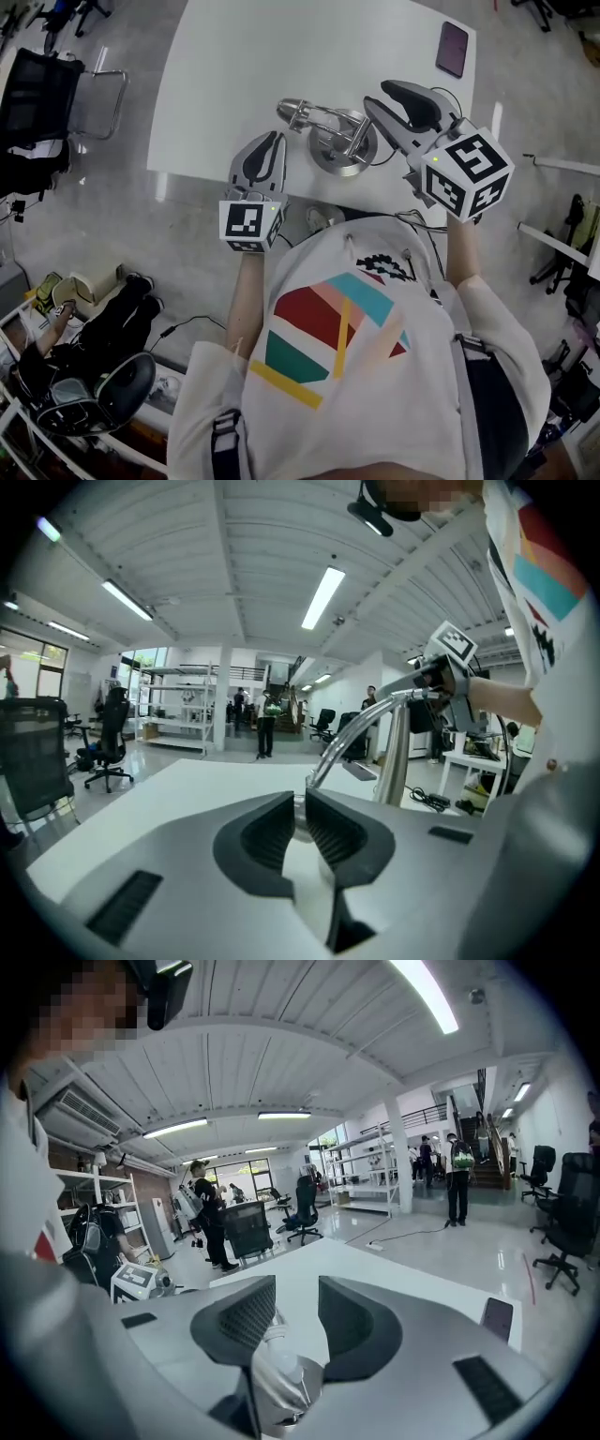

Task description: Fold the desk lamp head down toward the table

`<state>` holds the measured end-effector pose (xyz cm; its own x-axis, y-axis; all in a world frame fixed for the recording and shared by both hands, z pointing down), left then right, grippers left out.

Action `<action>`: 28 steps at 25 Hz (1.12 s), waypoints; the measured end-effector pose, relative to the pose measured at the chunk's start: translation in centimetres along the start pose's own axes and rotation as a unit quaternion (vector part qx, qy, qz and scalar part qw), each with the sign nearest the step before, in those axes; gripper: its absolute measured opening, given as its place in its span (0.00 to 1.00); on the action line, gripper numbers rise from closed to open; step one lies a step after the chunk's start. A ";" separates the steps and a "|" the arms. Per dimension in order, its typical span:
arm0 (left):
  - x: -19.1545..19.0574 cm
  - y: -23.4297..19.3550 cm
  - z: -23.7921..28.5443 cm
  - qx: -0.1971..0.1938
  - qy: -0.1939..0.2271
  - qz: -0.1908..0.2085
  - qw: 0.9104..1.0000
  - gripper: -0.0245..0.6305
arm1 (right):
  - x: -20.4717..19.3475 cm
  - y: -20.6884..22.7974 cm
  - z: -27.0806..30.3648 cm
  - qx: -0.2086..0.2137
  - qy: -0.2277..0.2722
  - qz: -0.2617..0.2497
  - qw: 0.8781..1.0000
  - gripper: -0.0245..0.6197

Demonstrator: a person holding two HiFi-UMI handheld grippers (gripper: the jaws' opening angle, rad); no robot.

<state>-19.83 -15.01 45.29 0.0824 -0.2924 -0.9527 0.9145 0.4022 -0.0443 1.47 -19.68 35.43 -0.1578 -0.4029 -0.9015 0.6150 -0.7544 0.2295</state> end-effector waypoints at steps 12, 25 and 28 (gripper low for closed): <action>12.8 2.1 -1.5 -0.026 0.156 0.018 0.987 0.11 | 5.2 -5.2 -0.8 -0.007 0.104 -0.096 0.990 0.27; 15.3 5.2 -3.4 -0.038 0.180 0.059 0.981 0.11 | 4.6 -7.1 -2.9 -0.026 0.120 -0.105 0.987 0.27; 14.8 4.9 -3.6 -0.030 0.175 0.060 0.982 0.11 | 4.2 -7.1 -2.6 -0.037 0.105 -0.118 0.987 0.27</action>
<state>-15.51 -14.27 29.87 0.0375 0.0728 -0.9966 0.8803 0.4697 0.0675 -1.55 -14.71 29.02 -0.1450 -0.0986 -0.9845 0.6363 -0.7713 -0.0164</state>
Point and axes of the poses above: the fingertips, and each gripper's own axes: z forward along the fingers, y to its right, x out of its top, the point moved 6 cm from there along -z, backward along the fingers, and after that the axes turned 9 degrees about x, right-handed, at the moved point
